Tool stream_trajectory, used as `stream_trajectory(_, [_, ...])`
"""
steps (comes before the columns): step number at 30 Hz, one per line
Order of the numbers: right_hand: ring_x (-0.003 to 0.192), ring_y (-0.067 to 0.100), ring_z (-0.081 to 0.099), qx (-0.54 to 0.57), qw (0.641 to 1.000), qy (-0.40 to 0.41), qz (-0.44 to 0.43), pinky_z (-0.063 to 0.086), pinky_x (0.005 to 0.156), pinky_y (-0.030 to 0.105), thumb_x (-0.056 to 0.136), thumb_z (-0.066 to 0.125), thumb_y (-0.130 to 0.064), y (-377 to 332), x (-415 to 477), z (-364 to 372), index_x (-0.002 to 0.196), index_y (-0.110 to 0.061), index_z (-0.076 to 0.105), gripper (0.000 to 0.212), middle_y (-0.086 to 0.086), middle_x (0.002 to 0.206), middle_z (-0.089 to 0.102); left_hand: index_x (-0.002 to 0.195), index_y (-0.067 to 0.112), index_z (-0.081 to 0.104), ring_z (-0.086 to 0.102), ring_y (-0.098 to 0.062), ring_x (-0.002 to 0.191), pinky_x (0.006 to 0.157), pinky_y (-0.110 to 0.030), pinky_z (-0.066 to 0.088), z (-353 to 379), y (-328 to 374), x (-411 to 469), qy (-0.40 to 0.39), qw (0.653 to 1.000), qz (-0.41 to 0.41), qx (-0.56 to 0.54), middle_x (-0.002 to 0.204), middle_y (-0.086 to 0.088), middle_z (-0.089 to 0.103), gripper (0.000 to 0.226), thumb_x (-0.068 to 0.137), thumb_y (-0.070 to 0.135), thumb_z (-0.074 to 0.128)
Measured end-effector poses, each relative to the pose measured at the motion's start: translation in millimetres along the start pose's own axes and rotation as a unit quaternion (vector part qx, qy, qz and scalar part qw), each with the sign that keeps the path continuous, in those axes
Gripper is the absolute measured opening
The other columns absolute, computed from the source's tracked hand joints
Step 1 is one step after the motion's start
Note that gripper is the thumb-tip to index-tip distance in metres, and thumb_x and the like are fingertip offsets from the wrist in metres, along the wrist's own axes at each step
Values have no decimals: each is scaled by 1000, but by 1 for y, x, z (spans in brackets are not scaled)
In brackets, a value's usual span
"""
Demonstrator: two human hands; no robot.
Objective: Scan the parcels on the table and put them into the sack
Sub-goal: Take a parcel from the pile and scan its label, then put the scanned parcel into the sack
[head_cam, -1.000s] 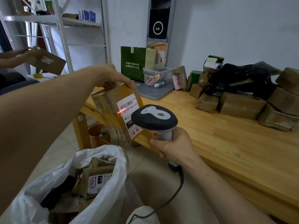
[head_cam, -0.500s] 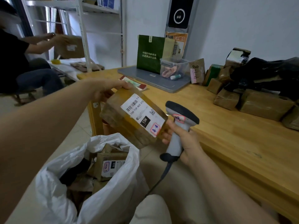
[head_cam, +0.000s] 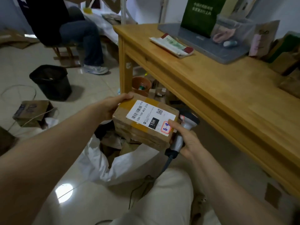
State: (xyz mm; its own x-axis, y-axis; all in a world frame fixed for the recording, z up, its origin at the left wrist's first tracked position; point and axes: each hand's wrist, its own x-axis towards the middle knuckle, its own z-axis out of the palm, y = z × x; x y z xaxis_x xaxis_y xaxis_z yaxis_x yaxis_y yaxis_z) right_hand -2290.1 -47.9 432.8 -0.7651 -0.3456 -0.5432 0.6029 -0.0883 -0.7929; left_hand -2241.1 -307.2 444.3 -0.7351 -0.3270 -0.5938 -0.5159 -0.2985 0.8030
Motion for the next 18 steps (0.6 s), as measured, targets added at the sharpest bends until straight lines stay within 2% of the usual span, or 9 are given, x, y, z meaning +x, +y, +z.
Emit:
stream_trajectory(1, [89,28,72,7,1000,9,9,57,81,48,61,83,-15,4,7,6,112,-7,67,54,14,98,74,130,9,51,68,-30,100,80,-40,56,-5,-5,5,11,1000,3,-18,116,-16,67,120,27,57,91])
stream_trajectory(3, [86,27,73,20,999,31,12,59,73,44,62,84,-13,11,22,18,114,-8,66,55,13,99,74,124,5,51,65,-26,99,79,-37,54,-11,-10,3,47,995,9,-83,112,-12,65,100,49,64,83])
stream_trajectory(5, [81,23,74,7,999,53,-6,60,66,39,66,84,-13,15,34,28,113,-10,65,51,11,97,75,124,7,51,57,-25,101,86,-36,48,-25,-30,15,202,975,31,-89,114,-9,58,71,77,57,69])
stream_trajectory(7, [81,21,73,-45,996,77,-28,61,66,37,67,85,-14,16,42,37,113,-12,62,52,7,95,75,139,8,41,44,-32,122,102,-41,38,-41,-66,26,398,917,5,32,136,-14,45,69,85,46,62])
stream_trajectory(8, [85,21,72,-81,993,81,-37,61,70,37,66,86,-16,18,47,42,116,-13,59,57,6,99,74,144,9,33,33,-34,133,108,-44,32,-46,-83,26,452,886,-32,94,147,-16,33,74,86,43,62])
stream_trajectory(10, [94,21,70,-156,983,80,-53,58,82,44,63,88,-21,23,56,54,120,-15,56,65,5,107,71,151,11,17,20,-35,140,112,-47,27,-51,-114,30,462,871,-131,102,155,-17,15,91,82,42,69])
stream_trajectory(13, [101,22,67,-227,969,66,-67,55,90,47,62,89,-24,34,67,73,116,-19,54,65,3,113,69,151,5,9,32,-41,134,102,-50,38,-53,-141,34,392,898,-189,-60,150,-21,25,100,80,30,75])
stream_trajectory(16, [104,22,66,-275,958,45,-70,54,92,46,62,89,-27,45,74,88,109,-23,51,60,3,115,67,131,-9,44,52,-42,116,87,-45,47,-67,-155,28,373,917,-137,-38,129,-26,51,63,82,17,74])
stream_trajectory(18, [105,19,64,-302,949,32,-87,52,94,37,65,87,-26,52,77,97,108,-22,49,57,2,117,66,114,-13,56,58,-42,105,79,-41,48,-83,-159,21,385,916,-116,-1,112,-25,59,49,79,16,76])
